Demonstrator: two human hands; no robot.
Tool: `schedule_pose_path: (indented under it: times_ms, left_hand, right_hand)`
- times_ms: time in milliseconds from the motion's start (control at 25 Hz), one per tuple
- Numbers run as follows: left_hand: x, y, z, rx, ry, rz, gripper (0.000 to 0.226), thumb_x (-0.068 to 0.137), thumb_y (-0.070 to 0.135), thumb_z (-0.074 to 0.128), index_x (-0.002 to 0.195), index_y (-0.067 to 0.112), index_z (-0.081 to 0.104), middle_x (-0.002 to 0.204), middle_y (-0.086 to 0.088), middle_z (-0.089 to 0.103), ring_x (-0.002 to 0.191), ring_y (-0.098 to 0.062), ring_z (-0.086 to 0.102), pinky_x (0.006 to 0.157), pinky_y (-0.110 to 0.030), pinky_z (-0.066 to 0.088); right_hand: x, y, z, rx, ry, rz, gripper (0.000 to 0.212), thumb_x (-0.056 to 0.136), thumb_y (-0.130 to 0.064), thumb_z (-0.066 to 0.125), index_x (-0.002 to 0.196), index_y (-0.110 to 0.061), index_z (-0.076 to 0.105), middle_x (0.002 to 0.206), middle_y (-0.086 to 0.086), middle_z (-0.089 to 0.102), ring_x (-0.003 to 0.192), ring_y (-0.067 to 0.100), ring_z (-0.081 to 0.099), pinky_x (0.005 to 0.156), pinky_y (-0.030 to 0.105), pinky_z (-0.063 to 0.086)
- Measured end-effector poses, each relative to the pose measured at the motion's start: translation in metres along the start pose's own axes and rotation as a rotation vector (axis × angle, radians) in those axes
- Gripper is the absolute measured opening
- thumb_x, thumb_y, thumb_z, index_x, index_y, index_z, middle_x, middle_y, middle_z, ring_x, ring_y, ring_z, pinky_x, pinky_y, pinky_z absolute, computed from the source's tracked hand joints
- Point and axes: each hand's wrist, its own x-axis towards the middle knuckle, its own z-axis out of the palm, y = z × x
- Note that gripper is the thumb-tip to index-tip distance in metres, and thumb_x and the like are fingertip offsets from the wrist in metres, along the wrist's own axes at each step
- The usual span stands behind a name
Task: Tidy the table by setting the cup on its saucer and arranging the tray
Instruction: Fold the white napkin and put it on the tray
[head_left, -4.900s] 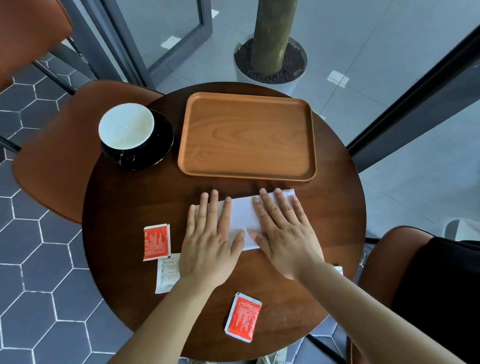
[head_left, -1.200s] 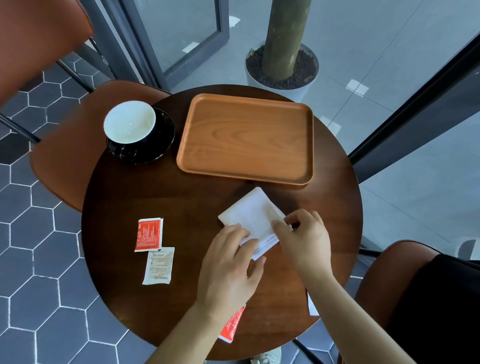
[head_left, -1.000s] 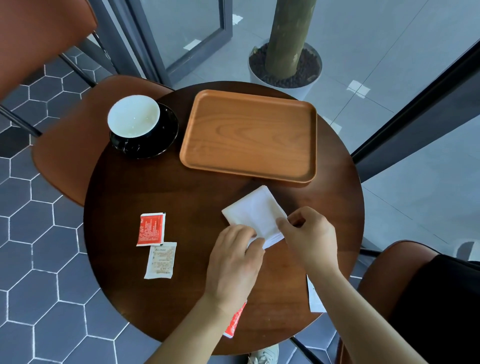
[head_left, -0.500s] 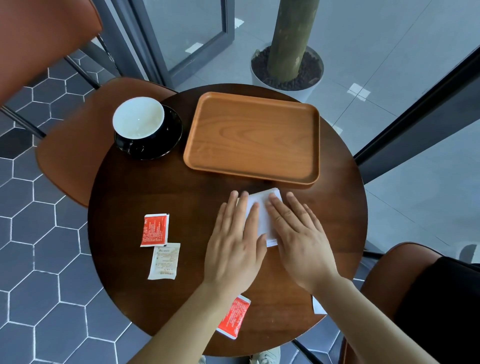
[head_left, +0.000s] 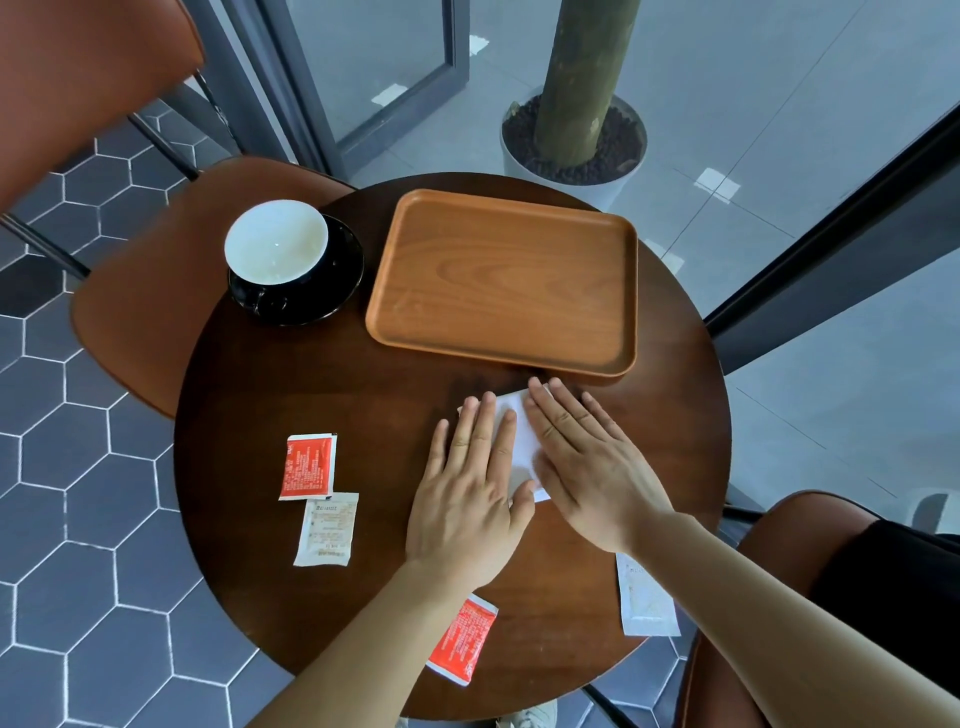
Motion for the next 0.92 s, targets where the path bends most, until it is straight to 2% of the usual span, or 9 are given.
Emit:
schedule_pose_path:
  times_ms: [200, 280, 400, 480, 520, 600, 640, 760, 920]
  left_hand:
    - [0.002, 0.001, -0.008, -0.008, -0.061, -0.005, 0.071, 0.103, 0.057, 0.011, 0.159, 0.015, 0.001, 0.167, -0.010, -0.008, 0.154, -0.024, -0.010, 0.124, -0.049, 0.011]
    - [0.001, 0.004, -0.016, -0.053, -0.040, -0.010, 0.070, 0.104, 0.056, 0.018, 0.159, 0.015, 0.006, 0.167, -0.009, -0.005, 0.154, -0.025, -0.008, 0.124, -0.049, 0.012]
    - [-0.011, 0.010, -0.027, -0.256, 0.104, -0.131, 0.063, 0.100, 0.043, 0.049, 0.153, 0.011, 0.035, 0.162, -0.014, 0.028, 0.151, -0.033, 0.023, 0.119, -0.046, 0.032]
    - [-0.021, 0.016, -0.033, -0.420, 0.220, -0.331, 0.054, 0.095, 0.038, 0.060, 0.140, 0.011, 0.051, 0.139, -0.012, 0.053, 0.128, -0.027, 0.052, 0.096, -0.034, 0.053]
    - [-0.024, 0.019, -0.036, -0.523, 0.197, -0.458, 0.051, 0.095, 0.039, 0.061, 0.138, 0.013, 0.053, 0.131, -0.008, 0.057, 0.117, -0.021, 0.058, 0.085, -0.024, 0.054]
    - [-0.022, 0.023, -0.041, -0.668, 0.086, -0.660, 0.051, 0.096, 0.043, 0.058, 0.139, 0.017, 0.053, 0.126, -0.003, 0.063, 0.108, -0.016, 0.062, 0.074, -0.009, 0.043]
    - [-0.020, 0.024, -0.042, -0.695, 0.055, -0.709, 0.050, 0.096, 0.043, 0.058, 0.138, 0.017, 0.054, 0.124, -0.001, 0.066, 0.108, -0.015, 0.063, 0.074, -0.009, 0.042]
    - [-0.011, 0.024, -0.044, -0.718, 0.062, -0.763, 0.038, 0.096, 0.035, 0.061, 0.126, 0.012, 0.065, 0.111, -0.002, 0.073, 0.105, -0.021, 0.068, 0.086, -0.030, 0.053]
    - [-0.001, 0.022, -0.044, -0.737, 0.044, -0.780, 0.020, 0.093, 0.027, 0.065, 0.089, 0.010, 0.075, 0.089, -0.005, 0.074, 0.079, -0.019, 0.067, 0.066, -0.028, 0.054]
  right_hand:
    - [-0.001, 0.001, -0.002, -0.029, -0.062, -0.018, 0.060, 0.107, -0.041, 0.023, 0.159, -0.015, 0.007, 0.168, -0.001, -0.001, 0.154, 0.014, -0.006, 0.125, 0.041, 0.014]
    - [-0.002, 0.000, -0.007, 0.041, -0.030, -0.015, 0.061, 0.106, -0.042, 0.027, 0.159, -0.016, 0.011, 0.168, -0.003, 0.002, 0.154, 0.015, -0.005, 0.125, 0.041, 0.013]
    - [-0.017, -0.009, -0.011, 0.225, 0.166, 0.169, 0.053, 0.104, -0.037, 0.039, 0.151, -0.013, 0.038, 0.161, 0.001, 0.032, 0.149, 0.021, 0.023, 0.120, 0.037, 0.026]
    - [-0.027, -0.017, -0.014, 0.279, 0.304, 0.340, 0.042, 0.103, -0.035, 0.044, 0.136, -0.012, 0.055, 0.135, 0.004, 0.057, 0.122, 0.025, 0.050, 0.102, 0.038, 0.047]
    - [-0.029, -0.019, -0.016, 0.301, 0.327, 0.421, 0.038, 0.102, -0.035, 0.046, 0.128, -0.012, 0.062, 0.121, 0.003, 0.063, 0.109, 0.024, 0.055, 0.091, 0.039, 0.052]
    - [-0.028, -0.020, -0.021, 0.367, 0.266, 0.555, 0.034, 0.100, -0.038, 0.051, 0.113, -0.014, 0.070, 0.103, 0.001, 0.067, 0.093, 0.022, 0.061, 0.076, 0.036, 0.055]
    - [-0.026, -0.019, -0.023, 0.398, 0.201, 0.608, 0.032, 0.097, -0.040, 0.055, 0.107, -0.015, 0.073, 0.098, 0.000, 0.069, 0.087, 0.020, 0.063, 0.073, 0.034, 0.056]
    - [-0.022, -0.016, -0.026, 0.435, 0.032, 0.699, 0.026, 0.092, -0.041, 0.063, 0.096, -0.018, 0.075, 0.088, -0.003, 0.072, 0.076, 0.015, 0.065, 0.072, 0.034, 0.058]
    - [-0.018, -0.021, -0.026, 0.445, 0.001, 0.741, 0.021, 0.091, -0.037, 0.063, 0.091, -0.019, 0.073, 0.082, -0.004, 0.071, 0.072, 0.017, 0.065, 0.068, 0.033, 0.059]
